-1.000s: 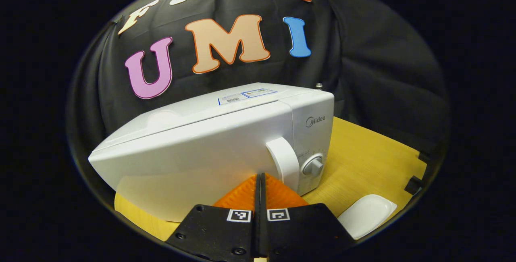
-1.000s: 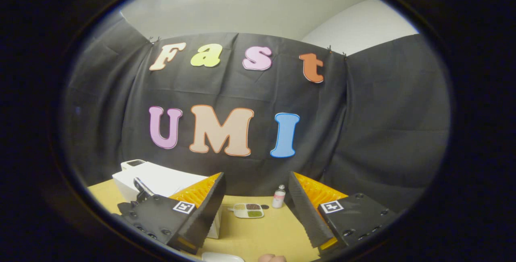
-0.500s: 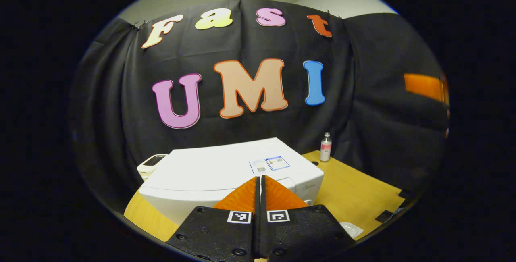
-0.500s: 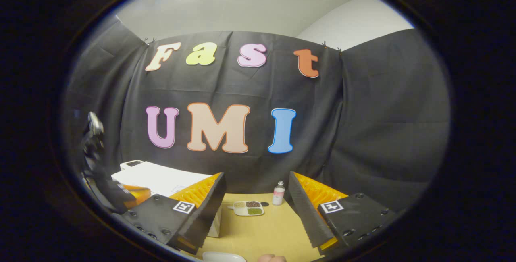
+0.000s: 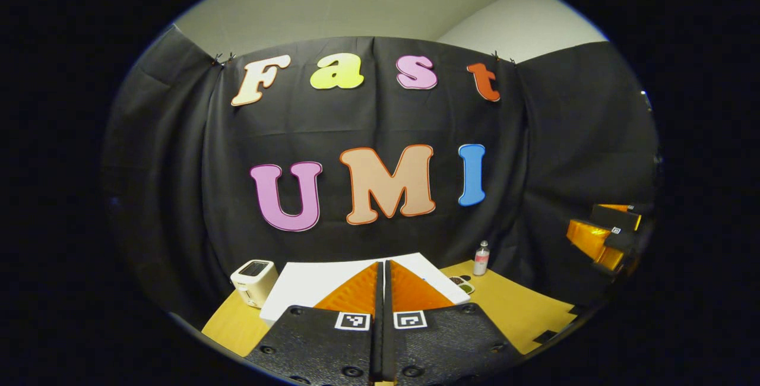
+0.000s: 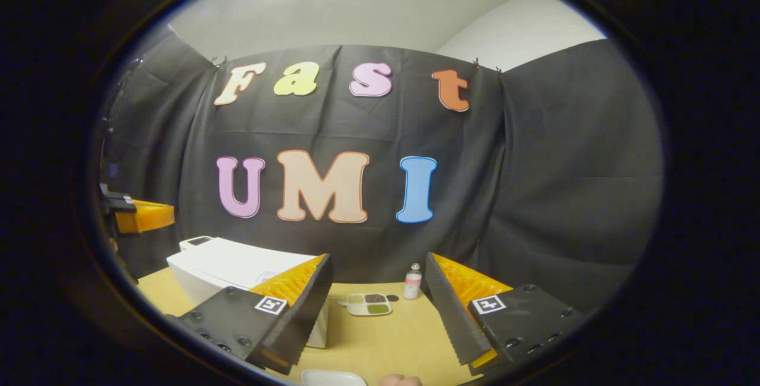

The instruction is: Open the microwave oven with the left hand, put the food in, and close the microwave oven.

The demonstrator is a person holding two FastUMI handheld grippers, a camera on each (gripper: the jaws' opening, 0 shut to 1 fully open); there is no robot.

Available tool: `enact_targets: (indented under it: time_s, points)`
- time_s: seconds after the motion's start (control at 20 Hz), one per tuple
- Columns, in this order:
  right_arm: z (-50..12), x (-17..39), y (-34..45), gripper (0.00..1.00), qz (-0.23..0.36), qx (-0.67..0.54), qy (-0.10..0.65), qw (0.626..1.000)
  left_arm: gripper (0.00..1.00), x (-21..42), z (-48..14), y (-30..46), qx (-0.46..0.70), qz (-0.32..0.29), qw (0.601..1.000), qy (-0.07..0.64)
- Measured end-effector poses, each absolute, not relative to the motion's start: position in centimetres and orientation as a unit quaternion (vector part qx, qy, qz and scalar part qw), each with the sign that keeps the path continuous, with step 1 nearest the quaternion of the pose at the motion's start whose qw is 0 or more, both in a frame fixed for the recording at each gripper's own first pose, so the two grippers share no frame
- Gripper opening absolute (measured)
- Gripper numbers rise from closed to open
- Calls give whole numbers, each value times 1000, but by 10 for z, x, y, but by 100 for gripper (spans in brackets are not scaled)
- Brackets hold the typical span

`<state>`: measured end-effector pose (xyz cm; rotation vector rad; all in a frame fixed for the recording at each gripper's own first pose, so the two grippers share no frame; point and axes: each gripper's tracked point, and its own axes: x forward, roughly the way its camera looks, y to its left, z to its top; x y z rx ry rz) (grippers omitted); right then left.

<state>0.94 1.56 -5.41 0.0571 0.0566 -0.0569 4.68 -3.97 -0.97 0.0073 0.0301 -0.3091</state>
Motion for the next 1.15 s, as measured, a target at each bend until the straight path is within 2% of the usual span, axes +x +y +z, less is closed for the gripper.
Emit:
enact_targets:
  time_s: [0.35,0.55,0.6,0.75,0.8,0.85,1.15]
  points:
    - [-50,3,16,97,-33,29,25,999,0,33,34,-36,20,-151,987,-48]
    - [-49,-1,14,96,-39,29,26,998,99,21,50,-40,27,-155,984,-84]
    - [-48,-3,14,96,-40,31,25,998,95,21,50,-41,28,-155,984,-85]
    - [-42,-6,14,96,-43,33,21,998,96,10,43,-43,17,-157,985,-73]
    - [-41,-7,14,96,-44,33,19,998,92,9,40,-43,15,-158,985,-66]
    - [-41,-9,15,96,-45,31,18,998,96,6,35,-42,13,-156,986,-61]
    - [-39,-16,24,96,-43,29,18,998,96,2,29,-27,23,-145,988,-52]
